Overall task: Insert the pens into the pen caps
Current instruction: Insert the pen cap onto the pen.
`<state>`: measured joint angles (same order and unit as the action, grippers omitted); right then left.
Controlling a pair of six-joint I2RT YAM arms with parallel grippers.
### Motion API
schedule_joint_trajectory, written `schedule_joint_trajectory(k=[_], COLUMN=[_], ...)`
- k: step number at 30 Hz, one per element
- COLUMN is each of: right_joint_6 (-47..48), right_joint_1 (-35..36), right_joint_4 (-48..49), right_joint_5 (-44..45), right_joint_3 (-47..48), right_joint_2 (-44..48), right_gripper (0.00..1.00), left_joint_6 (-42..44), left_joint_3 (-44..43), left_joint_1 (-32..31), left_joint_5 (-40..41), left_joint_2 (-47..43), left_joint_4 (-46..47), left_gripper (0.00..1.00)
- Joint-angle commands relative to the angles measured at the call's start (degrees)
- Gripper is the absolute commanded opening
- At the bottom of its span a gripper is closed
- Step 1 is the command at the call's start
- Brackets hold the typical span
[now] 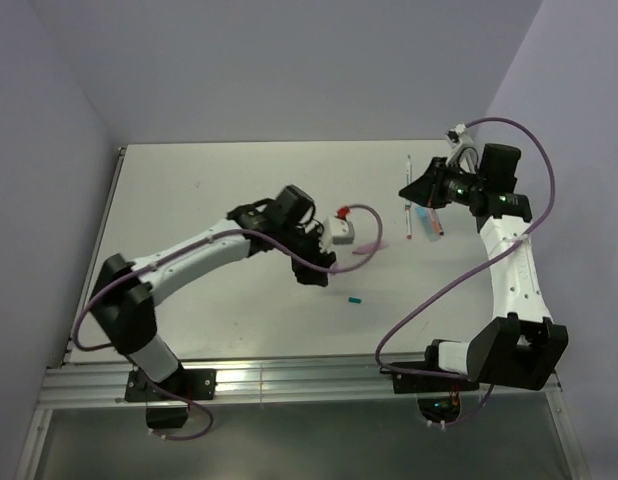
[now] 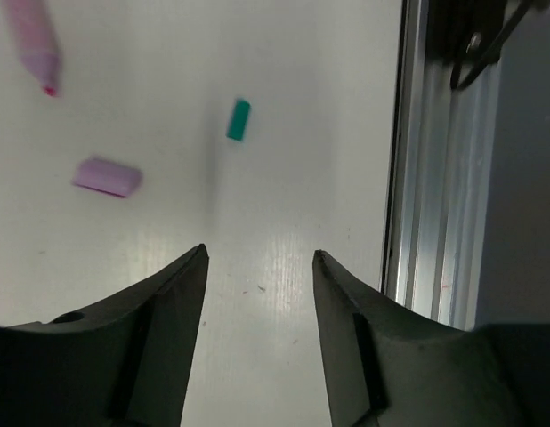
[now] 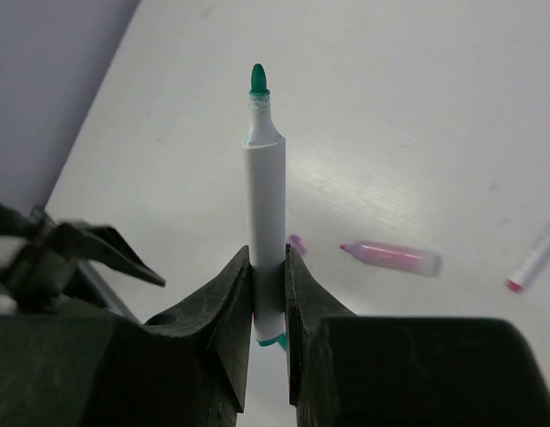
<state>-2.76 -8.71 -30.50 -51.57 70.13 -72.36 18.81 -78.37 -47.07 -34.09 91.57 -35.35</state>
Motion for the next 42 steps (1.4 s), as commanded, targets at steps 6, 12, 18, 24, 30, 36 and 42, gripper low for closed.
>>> schedule_joint_trajectory(k=[6,12,18,24,30,36,42], right_joint_6=[5.0,2.9,2.9,3.7,5.1,6.5,6.8], right_joint_1=[-7.3,-7.3,-7.3,-7.0,-6.2,-6.1,-6.1], right_joint_4=[-6.4,-6.6,-9.6,-9.8,-10.2,-11.2,-11.2], right_joint_5=[1.6,3.0,2.7,2.5,2.7,3.5,3.5], right_joint_3=[8.9,9.5,14.2,14.5,13.1,12.9,12.8], right_joint_2=[4.1,7.4,6.3,4.4,3.8,3.5,3.4], right_gripper=[0.00,0.00,0.00,0.00,0.00,0.00,0.00], left_joint_6=[5.5,3.7,5.6,8.8,8.5,8.3,7.3], left_joint_3=[-16.4,-18.0,-26.3,-36.2,-37.2,-37.0,-37.1], left_joint_1=[-9.6,-10.5,-13.0,-13.8,-16.0,-16.8,-18.5], left_joint_5=[9.6,11.1,14.6,18.3,21.5,22.9,23.4], left_joint_2=[20.1,25.7,33.5,40.5,41.6,42.4,43.5], left_joint_4=[-9.9,-6.4,-10.1,-17.7,-18.9,-18.9,-19.5], left_gripper=[0.52,0.51,0.49,0.47,0.48,0.48,0.48])
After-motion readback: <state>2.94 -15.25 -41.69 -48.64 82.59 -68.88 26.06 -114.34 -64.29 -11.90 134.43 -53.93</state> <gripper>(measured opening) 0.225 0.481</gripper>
